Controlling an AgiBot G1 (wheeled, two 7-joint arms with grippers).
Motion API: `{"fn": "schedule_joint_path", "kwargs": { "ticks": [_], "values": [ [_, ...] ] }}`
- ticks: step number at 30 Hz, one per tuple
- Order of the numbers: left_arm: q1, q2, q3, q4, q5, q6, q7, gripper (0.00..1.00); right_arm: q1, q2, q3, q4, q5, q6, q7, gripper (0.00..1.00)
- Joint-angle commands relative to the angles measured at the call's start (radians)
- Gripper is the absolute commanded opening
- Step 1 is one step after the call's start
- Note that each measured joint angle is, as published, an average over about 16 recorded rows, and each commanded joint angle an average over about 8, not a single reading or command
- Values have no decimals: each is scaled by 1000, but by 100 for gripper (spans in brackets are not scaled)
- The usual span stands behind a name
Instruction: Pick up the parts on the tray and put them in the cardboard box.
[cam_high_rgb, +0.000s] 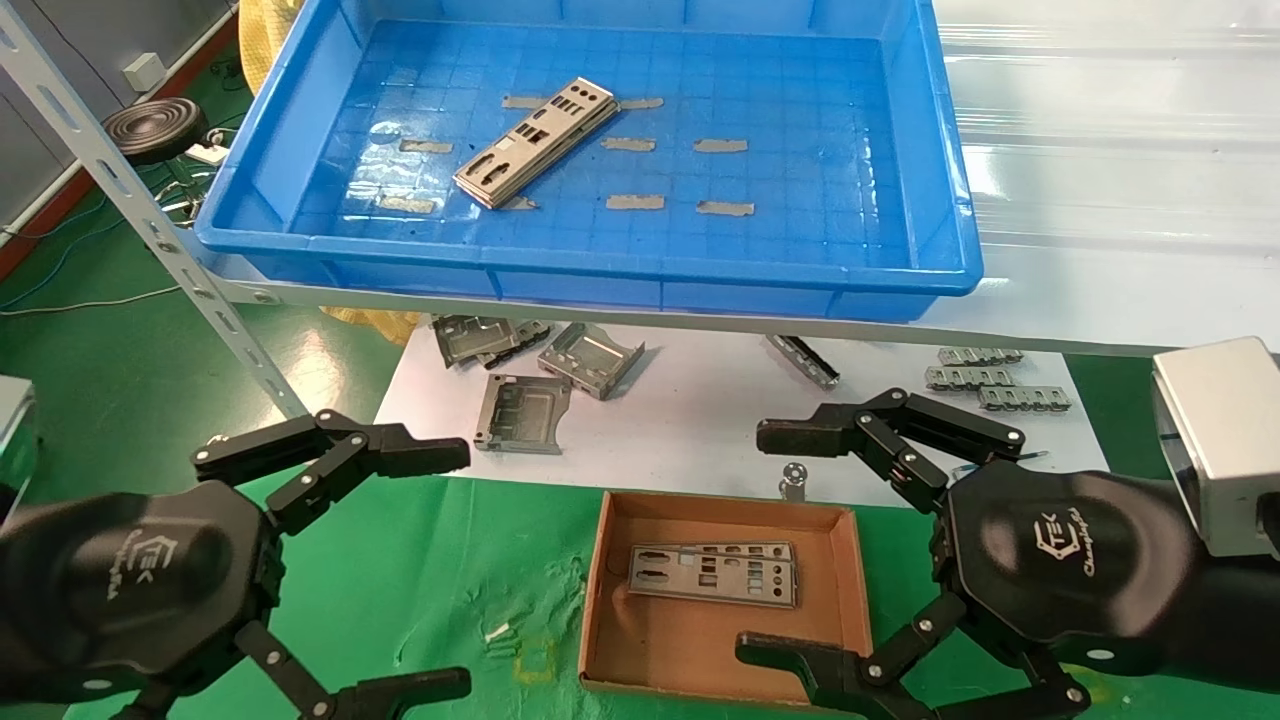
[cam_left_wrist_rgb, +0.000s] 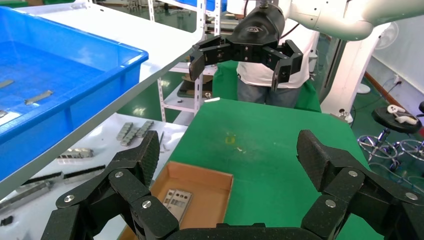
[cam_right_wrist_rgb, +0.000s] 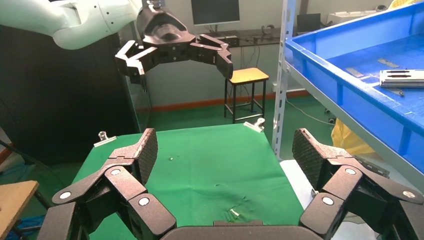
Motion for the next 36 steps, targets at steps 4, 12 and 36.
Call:
{"fn": "schedule_joint_path", "kwargs": {
  "ticks": [4,12,36],
  "values": [
    [-2,3,3,5,0,0,2,100,0,0,0,0,0,0,0,100],
    [-6,10,9,15,3,-1,6,100,0,0,0,0,0,0,0,100],
    [-10,16,14,25,7,-2,9,100,0,0,0,0,0,0,0,100]
  ]
}}
